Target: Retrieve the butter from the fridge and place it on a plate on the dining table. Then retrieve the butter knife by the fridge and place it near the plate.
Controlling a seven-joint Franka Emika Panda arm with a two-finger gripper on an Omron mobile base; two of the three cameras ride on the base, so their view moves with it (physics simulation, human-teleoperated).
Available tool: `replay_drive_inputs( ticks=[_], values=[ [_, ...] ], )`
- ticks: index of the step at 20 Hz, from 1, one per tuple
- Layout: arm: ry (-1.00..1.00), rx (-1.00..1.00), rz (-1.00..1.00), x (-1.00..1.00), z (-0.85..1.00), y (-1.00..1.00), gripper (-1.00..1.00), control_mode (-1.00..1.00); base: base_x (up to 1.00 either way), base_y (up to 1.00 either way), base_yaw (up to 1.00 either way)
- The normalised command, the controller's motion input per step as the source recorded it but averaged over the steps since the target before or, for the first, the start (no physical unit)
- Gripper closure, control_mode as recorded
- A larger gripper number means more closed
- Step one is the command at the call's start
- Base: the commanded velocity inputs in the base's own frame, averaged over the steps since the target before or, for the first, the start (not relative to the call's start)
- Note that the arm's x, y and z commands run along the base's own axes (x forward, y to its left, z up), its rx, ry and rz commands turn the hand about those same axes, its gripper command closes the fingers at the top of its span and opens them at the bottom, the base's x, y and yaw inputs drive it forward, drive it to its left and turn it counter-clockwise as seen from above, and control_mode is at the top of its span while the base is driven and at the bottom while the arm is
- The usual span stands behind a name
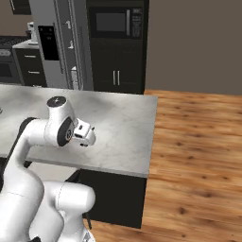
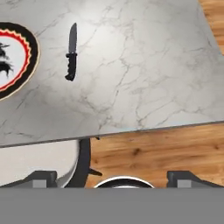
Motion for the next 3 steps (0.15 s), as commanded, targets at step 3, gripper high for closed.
replay_drive_inputs(
  ticks=[3],
  values=[
    [-0.01,0.00,0.00,-0.34,0.11,-0.24,-1.00,-1.00,0.00,0.00,0.00]
  ],
)
